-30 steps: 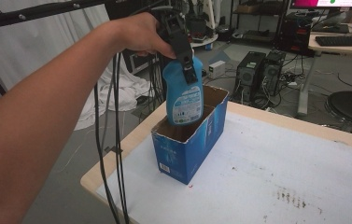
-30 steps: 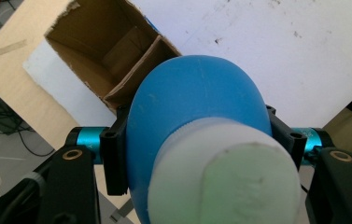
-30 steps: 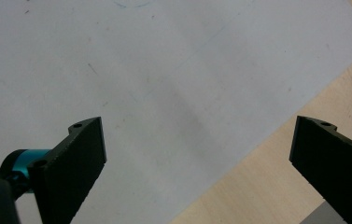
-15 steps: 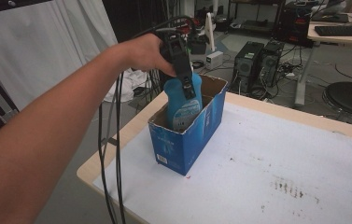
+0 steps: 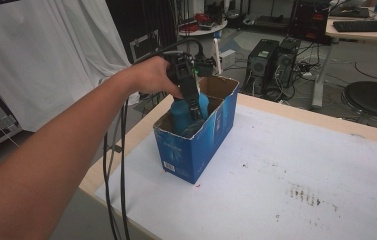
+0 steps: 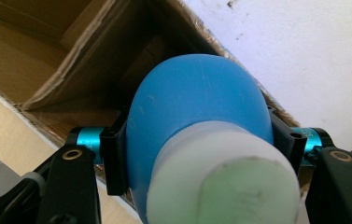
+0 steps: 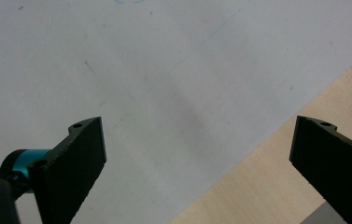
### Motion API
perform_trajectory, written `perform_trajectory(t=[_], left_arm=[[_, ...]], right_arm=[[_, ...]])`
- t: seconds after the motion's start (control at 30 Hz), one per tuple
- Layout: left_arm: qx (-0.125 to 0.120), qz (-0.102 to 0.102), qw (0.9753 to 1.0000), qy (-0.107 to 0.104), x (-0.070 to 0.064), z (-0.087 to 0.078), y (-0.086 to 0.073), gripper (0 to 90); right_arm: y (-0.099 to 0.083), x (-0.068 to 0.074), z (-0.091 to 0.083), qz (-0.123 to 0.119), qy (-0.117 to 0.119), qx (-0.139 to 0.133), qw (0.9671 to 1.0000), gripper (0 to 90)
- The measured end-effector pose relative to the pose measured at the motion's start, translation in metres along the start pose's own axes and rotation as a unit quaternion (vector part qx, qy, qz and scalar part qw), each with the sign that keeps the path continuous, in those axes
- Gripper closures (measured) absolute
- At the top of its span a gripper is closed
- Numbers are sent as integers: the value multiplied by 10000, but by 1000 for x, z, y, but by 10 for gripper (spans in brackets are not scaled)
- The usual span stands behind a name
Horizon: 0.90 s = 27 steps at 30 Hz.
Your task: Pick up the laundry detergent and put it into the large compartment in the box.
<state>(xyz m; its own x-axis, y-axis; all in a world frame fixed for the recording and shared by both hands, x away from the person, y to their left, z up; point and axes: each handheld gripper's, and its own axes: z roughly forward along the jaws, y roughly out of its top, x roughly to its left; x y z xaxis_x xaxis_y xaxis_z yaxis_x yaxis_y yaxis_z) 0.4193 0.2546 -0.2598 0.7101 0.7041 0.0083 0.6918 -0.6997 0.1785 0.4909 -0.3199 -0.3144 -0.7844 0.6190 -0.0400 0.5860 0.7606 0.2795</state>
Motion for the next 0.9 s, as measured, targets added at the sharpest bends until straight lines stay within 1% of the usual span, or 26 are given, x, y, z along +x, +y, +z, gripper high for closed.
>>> perform_trajectory(t=[0.03,0.07,0.2,0.5,0.53,0.6,0.67,0.77,0.83,0.9], left_arm=[[0,-18,10000,-17,1,2,-1,379],[-1,-46,10000,-28,2,4,-1,379],[32,-64,10000,-14,3,10,-2,379],[237,-4,9997,30,4,23,-2,378],[258,-5,9997,32,4,27,-2,378],[213,-8,9998,30,5,26,-1,378],[244,22,9997,32,4,28,-1,377],[238,-46,9997,30,6,28,-1,376],[236,-43,9997,28,6,28,-1,375],[144,-71,9999,49,6,26,-2,370]], right_arm=[[1,0,1,-23,1,6,10000,28],[1,1,1,19,7,13,10000,28],[1,0,2,-10,6,21,10000,28],[1,0,3,-8,3,33,10000,28],[1,0,3,-9,5,30,10000,27],[0,0,3,20,12,33,10000,28],[0,0,4,11,6,34,10000,27],[0,0,4,17,7,31,10000,28],[0,1,4,22,20,31,10000,28],[0,1,4,-21,11,33,10000,28]])
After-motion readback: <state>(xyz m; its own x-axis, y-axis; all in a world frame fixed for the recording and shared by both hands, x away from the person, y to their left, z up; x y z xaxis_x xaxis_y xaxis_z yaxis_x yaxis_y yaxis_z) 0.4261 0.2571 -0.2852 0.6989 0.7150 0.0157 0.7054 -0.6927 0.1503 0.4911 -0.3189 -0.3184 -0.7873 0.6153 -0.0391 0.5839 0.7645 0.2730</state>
